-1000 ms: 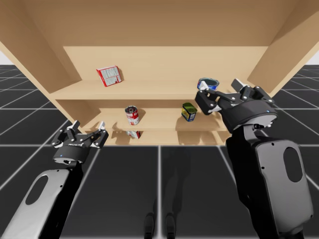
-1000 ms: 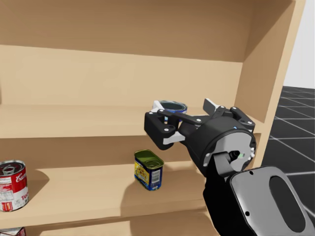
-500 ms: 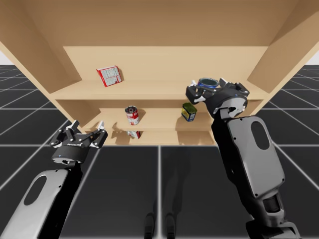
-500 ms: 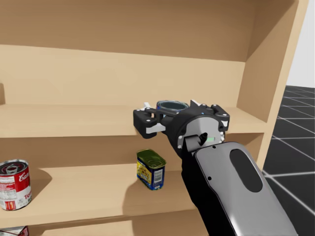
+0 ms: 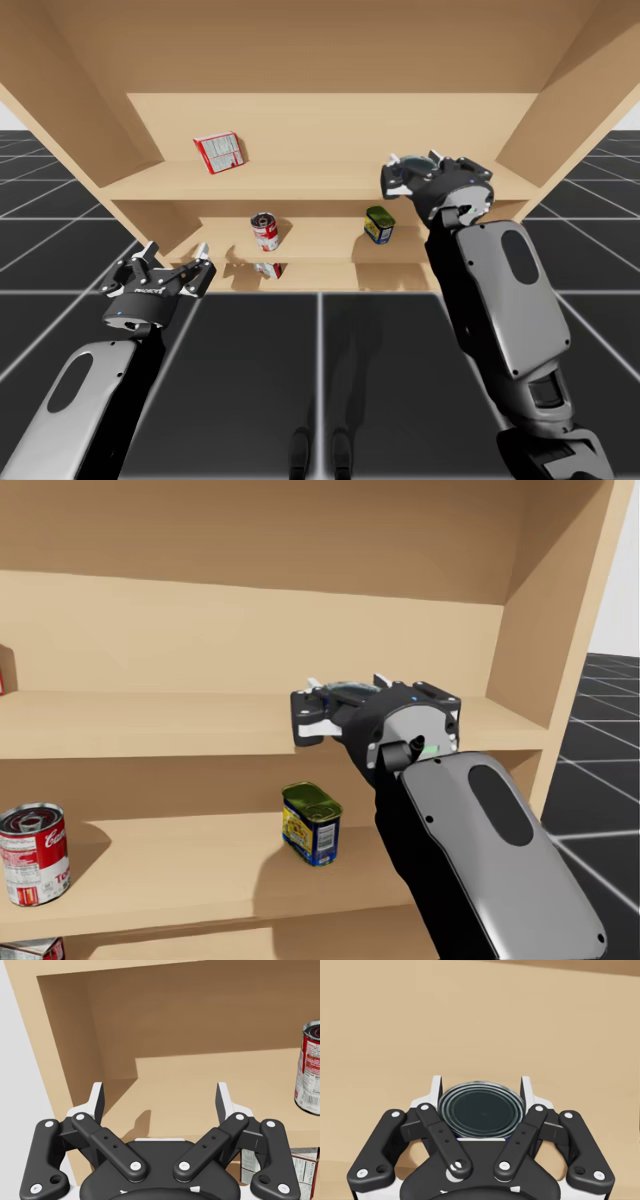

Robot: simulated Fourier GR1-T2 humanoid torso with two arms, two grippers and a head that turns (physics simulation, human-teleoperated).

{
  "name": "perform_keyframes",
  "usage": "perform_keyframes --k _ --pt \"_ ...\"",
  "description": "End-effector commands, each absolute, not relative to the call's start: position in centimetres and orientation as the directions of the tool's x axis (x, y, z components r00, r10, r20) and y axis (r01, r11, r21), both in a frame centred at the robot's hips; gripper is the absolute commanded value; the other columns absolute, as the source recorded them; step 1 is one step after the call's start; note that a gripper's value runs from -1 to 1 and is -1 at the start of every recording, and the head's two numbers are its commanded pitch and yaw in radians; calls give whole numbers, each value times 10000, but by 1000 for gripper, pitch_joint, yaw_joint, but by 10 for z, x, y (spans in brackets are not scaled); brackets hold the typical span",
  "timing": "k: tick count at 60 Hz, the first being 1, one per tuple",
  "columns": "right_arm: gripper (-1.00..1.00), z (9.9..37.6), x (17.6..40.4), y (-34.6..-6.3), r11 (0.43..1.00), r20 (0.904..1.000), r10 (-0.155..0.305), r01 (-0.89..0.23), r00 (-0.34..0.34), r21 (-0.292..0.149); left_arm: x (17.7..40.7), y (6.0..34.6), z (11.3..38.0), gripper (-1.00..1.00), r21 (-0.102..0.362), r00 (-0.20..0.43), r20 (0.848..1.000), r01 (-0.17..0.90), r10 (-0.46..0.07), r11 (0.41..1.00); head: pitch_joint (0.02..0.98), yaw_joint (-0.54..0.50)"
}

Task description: Find the tuna fish can on the shelf and bring it to me.

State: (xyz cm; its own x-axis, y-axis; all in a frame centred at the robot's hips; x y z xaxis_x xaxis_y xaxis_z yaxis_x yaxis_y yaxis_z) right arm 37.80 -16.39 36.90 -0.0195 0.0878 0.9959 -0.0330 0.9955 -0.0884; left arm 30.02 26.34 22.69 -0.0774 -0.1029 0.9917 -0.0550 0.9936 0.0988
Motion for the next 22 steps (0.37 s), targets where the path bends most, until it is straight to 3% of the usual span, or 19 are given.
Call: perform_keyframes --k 1,22 --pt "1000 360 364 -177 9964 9971 756 396 -80 -753 300 263 227 -1000 975 -800 9916 -554 -1018 9937 347 -249" --pt "1000 361 282 -193 9940 9886 1080 275 -1052 -1057 300 262 227 -1000 981 -820 9914 -522 -1022 9938 334 -246"
